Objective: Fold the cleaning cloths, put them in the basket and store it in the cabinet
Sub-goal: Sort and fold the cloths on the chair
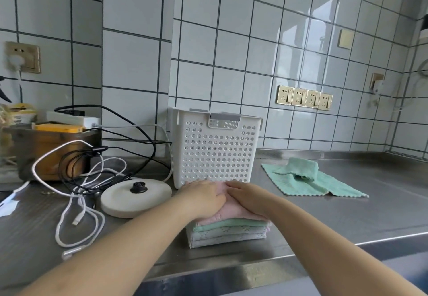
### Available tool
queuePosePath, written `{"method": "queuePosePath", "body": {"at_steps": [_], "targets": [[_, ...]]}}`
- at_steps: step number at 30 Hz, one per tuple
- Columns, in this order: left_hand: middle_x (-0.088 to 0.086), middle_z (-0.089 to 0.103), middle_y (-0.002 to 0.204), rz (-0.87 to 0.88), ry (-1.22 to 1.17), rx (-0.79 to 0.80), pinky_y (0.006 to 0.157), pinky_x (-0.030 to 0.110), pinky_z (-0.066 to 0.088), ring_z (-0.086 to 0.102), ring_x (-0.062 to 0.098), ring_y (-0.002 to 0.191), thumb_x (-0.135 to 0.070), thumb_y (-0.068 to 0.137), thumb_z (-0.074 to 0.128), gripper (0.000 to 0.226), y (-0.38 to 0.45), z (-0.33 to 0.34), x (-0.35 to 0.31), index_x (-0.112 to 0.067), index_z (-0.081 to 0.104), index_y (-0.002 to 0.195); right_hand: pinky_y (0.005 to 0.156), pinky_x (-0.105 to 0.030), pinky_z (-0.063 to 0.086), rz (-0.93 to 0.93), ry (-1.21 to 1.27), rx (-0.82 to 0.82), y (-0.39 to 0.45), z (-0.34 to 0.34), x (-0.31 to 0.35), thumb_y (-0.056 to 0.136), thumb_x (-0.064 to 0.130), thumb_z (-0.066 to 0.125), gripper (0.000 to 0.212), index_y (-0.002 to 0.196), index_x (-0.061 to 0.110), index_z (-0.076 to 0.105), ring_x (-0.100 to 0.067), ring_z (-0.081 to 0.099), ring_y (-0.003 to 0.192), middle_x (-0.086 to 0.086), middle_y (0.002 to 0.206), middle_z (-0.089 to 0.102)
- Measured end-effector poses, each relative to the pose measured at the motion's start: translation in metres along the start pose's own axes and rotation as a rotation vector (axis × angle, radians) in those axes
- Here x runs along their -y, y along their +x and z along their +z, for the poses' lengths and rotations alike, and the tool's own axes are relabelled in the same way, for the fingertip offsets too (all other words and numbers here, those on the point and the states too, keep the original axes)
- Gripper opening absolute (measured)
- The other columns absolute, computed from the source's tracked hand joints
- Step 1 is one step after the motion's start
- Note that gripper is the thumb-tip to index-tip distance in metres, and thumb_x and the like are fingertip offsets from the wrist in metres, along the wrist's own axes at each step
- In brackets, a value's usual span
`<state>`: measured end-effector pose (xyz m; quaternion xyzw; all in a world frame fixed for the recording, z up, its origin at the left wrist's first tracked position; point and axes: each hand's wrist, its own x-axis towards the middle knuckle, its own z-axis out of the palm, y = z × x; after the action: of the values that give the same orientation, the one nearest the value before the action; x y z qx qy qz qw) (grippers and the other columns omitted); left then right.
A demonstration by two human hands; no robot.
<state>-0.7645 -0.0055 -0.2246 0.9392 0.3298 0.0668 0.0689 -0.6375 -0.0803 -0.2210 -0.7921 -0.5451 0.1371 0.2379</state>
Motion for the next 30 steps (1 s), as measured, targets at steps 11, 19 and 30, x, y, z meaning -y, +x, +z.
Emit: {"method": "queuePosePath", "body": {"at_steps": [11, 19, 30], "targets": [[-0.003, 0.046, 0.143, -0.124, -0.282, -0.282, 0.118, 0.045, 0.008, 0.036, 0.022, 0.136, -0.045, 0.094, 0.040, 0.051, -0.029, -0.006, 0.009, -0.027, 0.039, 0.141, 0.098, -0.031, 0.040, 0.144, 0.351, -0.380, -0.028, -0.003, -0.010, 0.096, 0.039, 0.044, 0.047, 0.137, 0.015, 0.047, -0.019, 0.051, 0.116, -0.003, 0.137, 0.053], [-0.006, 0.069, 0.102, 0.361, -0.819, -0.486, 0.085, 0.018, 0.047, 0.061, 0.006, 0.095, -0.019, 0.092, 0.054, 0.020, -0.048, -0.024, -0.070, -0.022, 0.066, 0.108, 0.070, -0.018, 0.041, 0.113, 0.545, -0.595, -0.105, -0.016, -0.018, 0.094, 0.029, 0.053, 0.025, 0.114, 0.019, 0.064, -0.010, 0.058, 0.097, 0.005, 0.106, 0.064], [-0.001, 0.071, 0.089, 0.669, -0.994, 0.119, 0.077, 0.026, 0.049, 0.067, 0.017, 0.087, -0.015, 0.091, 0.055, 0.013, -0.093, 0.110, -0.216, -0.023, 0.065, 0.093, 0.082, -0.031, 0.045, 0.583, 0.527, -0.826, -0.312, -0.016, -0.127, 0.091, 0.035, 0.057, 0.028, 0.113, 0.021, 0.065, -0.021, 0.060, 0.106, 0.000, 0.111, 0.066]]}}
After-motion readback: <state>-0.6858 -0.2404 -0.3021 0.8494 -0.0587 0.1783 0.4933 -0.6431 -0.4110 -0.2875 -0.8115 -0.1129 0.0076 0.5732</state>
